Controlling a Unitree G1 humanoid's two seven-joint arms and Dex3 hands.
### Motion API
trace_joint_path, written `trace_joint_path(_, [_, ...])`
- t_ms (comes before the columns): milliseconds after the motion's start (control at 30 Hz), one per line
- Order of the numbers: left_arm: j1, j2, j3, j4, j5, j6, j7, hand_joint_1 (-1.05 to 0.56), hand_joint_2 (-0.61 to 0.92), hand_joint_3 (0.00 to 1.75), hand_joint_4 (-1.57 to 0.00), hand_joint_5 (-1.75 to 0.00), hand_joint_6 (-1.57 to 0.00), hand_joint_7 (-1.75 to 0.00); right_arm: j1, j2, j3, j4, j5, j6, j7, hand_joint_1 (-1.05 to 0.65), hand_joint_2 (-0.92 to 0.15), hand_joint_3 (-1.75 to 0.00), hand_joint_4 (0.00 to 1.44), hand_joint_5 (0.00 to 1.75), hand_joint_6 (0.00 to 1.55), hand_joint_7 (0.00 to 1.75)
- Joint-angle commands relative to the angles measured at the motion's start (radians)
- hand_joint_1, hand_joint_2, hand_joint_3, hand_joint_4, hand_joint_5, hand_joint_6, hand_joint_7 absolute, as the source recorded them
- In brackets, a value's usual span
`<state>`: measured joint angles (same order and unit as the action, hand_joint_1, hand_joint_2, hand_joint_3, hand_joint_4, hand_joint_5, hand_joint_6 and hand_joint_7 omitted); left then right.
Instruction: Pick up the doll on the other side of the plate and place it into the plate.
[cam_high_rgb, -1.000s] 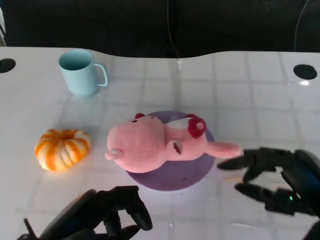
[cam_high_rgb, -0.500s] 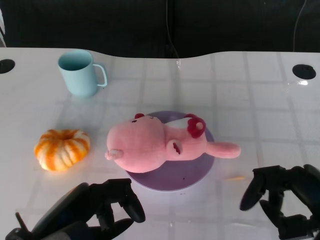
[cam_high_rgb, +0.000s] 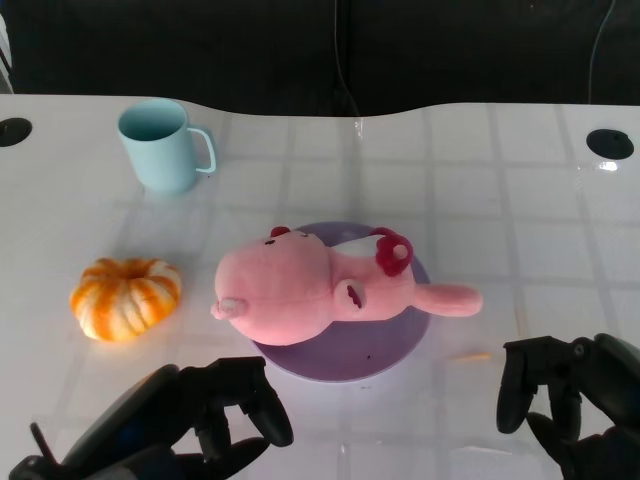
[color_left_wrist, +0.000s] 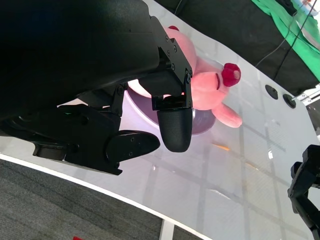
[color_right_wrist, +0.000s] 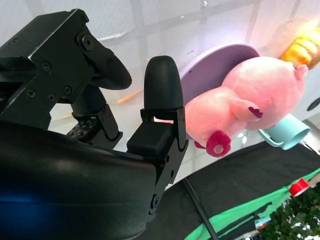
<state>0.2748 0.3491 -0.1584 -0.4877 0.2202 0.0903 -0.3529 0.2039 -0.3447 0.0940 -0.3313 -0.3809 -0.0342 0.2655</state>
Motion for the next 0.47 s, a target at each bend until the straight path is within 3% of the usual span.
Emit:
trace_joint_path(33, [0.006, 0.010, 0.005, -0.004, -0.010, -0.004, -0.005, -0.12, 0.90, 0.52, -0.60, -1.63, -0.61, -1.24, -0.004, -0.015, -0.004, -0.012, 0.007, 0.015, 0.010, 0.02, -0.33, -1.35, 0.87, 1.75, 0.81, 1.44])
trace_joint_path(467, [0.007, 0.017, 0.010, -0.010, -0.012, 0.002, -0.013, -0.14, 0.91, 0.48, -0.62, -1.66, -0.61, -1.25, -0.002, -0.011, 0.006, -0.041, 0.005, 0.041, 0.023, 0.03, -0.34, -1.34, 0.85, 1.74, 0.81, 1.41])
